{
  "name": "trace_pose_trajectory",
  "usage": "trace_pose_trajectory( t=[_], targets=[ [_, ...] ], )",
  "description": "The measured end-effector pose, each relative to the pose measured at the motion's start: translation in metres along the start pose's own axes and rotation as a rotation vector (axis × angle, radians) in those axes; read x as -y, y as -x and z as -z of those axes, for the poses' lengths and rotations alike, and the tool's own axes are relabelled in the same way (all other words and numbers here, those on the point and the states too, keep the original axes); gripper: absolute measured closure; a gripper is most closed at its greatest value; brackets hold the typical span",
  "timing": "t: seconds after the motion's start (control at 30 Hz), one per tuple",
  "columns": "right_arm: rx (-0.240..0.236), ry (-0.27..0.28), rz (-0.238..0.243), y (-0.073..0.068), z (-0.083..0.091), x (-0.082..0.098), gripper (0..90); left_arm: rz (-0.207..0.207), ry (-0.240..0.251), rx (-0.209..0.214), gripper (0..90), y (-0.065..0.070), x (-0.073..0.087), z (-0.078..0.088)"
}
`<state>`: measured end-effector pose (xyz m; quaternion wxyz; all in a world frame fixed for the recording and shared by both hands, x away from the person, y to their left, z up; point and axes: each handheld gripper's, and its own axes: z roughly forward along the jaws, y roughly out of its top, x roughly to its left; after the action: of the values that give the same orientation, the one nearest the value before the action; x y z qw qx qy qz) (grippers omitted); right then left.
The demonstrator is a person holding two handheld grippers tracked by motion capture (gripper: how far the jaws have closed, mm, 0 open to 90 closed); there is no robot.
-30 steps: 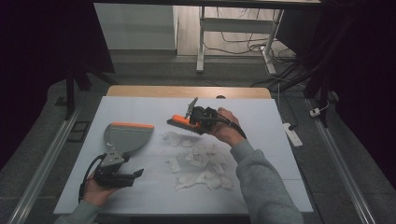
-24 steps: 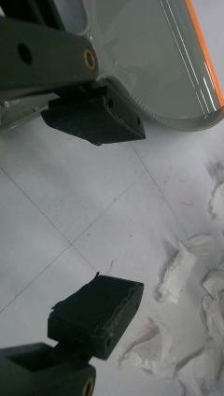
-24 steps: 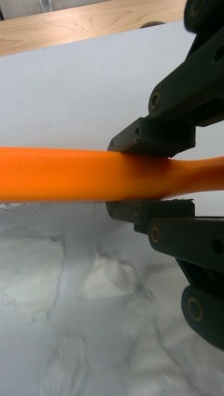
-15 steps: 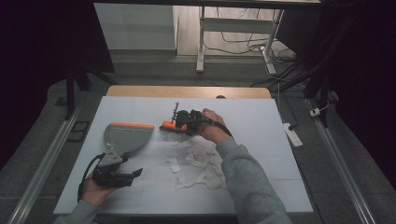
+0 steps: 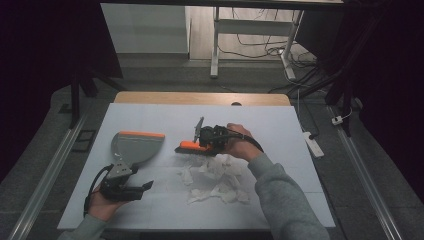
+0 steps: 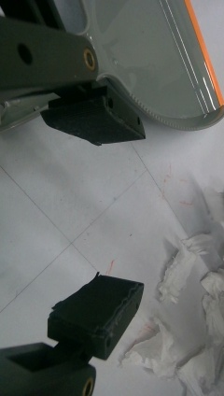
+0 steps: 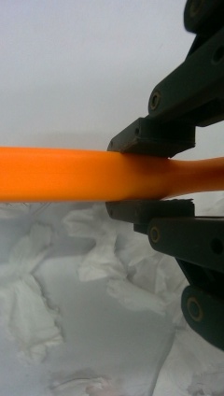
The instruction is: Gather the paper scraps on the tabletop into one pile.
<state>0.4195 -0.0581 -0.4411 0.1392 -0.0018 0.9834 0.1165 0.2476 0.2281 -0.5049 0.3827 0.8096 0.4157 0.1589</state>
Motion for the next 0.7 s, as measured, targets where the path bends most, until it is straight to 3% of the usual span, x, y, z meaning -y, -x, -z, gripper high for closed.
trace_pose_trajectory(
  t=[0.13, 0.23, 0.43, 0.5, 0.53, 0.7],
  targets=[
    [0.013, 0.095, -0.063, 0.008, 0.016, 0.012, 70.5, 0.001, 0.0, -0.002, 24.7, 0.0, 0.0, 0.0],
    [0.002, 0.133, -0.107, 0.01, 0.028, 0.018, 70.5, 0.001, -0.002, -0.002, 24.7, 0.0, 0.0, 0.0],
    [-0.007, 0.257, -0.275, 0.016, 0.042, 0.024, 70.5, 0.002, 0.0, -0.004, 24.7, -0.001, 0.0, 0.0],
    [-0.029, 0.275, -0.33, 0.014, 0.042, 0.019, 70.5, 0.001, -0.001, -0.006, 24.7, -0.001, 0.0, 0.0],
    [-0.033, 0.279, -0.33, 0.013, 0.041, 0.015, 70.5, 0.002, 0.0, -0.004, 24.7, -0.001, 0.0, 0.0],
    [-0.099, 0.3, -0.417, 0.007, 0.022, -0.012, 70.5, 0.0, 0.0, -0.006, 24.7, 0.0, -0.001, 0.0]
  ],
)
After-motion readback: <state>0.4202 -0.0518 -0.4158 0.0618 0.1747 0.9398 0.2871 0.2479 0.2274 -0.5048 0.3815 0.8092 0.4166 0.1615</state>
